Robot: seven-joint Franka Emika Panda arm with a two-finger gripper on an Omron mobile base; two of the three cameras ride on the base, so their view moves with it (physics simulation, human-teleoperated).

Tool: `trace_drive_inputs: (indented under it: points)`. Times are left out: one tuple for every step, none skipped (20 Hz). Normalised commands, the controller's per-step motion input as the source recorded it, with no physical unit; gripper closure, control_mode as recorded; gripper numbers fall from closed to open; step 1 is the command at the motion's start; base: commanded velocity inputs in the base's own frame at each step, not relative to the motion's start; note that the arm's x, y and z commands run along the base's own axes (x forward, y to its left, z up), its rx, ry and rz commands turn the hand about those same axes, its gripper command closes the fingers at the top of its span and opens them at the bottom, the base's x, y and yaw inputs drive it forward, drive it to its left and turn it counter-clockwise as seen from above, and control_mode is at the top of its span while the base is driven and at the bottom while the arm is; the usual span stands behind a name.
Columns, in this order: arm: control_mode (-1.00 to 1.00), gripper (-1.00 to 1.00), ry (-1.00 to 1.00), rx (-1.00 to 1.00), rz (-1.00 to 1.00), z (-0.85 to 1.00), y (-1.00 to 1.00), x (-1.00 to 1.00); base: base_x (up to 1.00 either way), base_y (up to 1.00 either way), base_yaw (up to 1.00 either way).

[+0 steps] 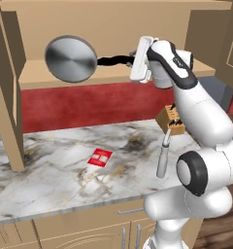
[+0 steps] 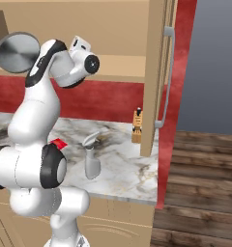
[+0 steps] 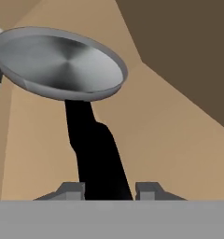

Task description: Pick the pan from the cabinet and place it on the stove. Then turn on the stove burner for the pan.

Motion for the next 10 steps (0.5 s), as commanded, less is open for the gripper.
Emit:
trace_drive_inputs:
  points:
    - [-1.00,1.00,-0.04,0.00,-0.01,0.00,-0.06,-0.18,0.00,0.00,0.00]
    - [-1.00,1.00,-0.05,0.00,0.00,0.00,-0.06,-0.18,0.00,0.00,0.00]
    - [-1.00,1.00,-0.05,0.00,0.00,0.00,-0.09,-0.19,0.00,0.00,0.00]
    - [-1.00,1.00,-0.04,0.00,0.00,0.00,-0.08,-0.17,0.00,0.00,0.00]
    - [-1.00,1.00,-0.04,0.00,0.00,0.00,-0.06,-0.18,0.00,0.00,0.00]
    - [-1.00,1.00,-0.04,0.00,0.00,0.00,-0.05,-0.19,0.00,0.00,0.00]
    - [-1.00,1.00,-0.04,0.00,0.00,0.00,-0.03,-0.21,0.00,0.00,0.00]
    - [-1.00,1.00,-0.05,0.00,0.00,0.00,-0.04,-0.25,0.00,0.00,0.00]
    - [-1.00,1.00,-0.05,0.00,0.00,0.00,-0.03,-0.26,0.00,0.00,0.00]
    - [-1.00,1.00,-0.05,0.00,0.00,0.00,-0.03,-0.27,0.00,0.00,0.00]
